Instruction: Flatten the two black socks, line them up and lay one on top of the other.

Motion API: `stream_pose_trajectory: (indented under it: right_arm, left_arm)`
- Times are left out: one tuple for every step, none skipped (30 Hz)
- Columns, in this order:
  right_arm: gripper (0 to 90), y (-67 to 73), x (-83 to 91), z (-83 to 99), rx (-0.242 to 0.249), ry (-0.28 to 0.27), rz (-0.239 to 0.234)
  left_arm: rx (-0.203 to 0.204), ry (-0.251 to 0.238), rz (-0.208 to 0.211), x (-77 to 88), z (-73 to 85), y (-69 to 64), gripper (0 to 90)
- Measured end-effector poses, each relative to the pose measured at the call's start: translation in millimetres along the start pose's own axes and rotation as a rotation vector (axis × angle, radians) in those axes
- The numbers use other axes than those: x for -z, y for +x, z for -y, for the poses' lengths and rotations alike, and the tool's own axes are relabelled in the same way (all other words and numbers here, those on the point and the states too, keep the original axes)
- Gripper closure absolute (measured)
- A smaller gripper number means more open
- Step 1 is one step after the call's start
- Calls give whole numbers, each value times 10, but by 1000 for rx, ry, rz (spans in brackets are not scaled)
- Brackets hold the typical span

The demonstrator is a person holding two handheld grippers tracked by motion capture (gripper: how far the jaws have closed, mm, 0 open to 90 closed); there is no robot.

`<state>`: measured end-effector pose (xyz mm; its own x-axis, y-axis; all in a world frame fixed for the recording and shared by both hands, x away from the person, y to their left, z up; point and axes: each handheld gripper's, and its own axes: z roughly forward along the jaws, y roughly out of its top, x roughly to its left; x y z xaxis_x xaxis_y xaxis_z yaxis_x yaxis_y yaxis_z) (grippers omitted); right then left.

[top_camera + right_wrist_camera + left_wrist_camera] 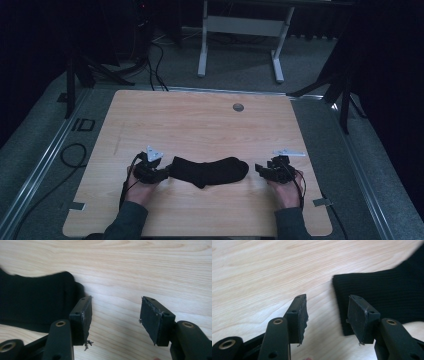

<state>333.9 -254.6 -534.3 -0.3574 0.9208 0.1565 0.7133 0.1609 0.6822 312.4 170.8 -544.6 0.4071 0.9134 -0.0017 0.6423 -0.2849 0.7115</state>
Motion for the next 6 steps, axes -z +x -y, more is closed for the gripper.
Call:
stream_pose_trajectory:
  right_arm:
    - [423, -11, -7, 6, 8, 4, 11]
    - [422, -22, -12, 12, 14, 8, 21]
    - [420, -36, -16, 17, 19, 11, 35]
    - [419, -51, -18, 22, 20, 13, 46]
    - [416, -66, -21, 26, 23, 14, 55]
    - [412, -95, -25, 32, 30, 14, 71]
  left_arm:
    - [8, 0, -6, -2, 0, 18, 501]
    - [15, 1, -14, -6, 2, 34, 502]
    - [18, 3, -24, -11, 4, 49, 502]
    - [21, 6, -30, -16, 5, 60, 502]
    - [27, 9, -42, -24, 8, 75, 502]
    - [31, 11, -52, -31, 10, 91, 502]
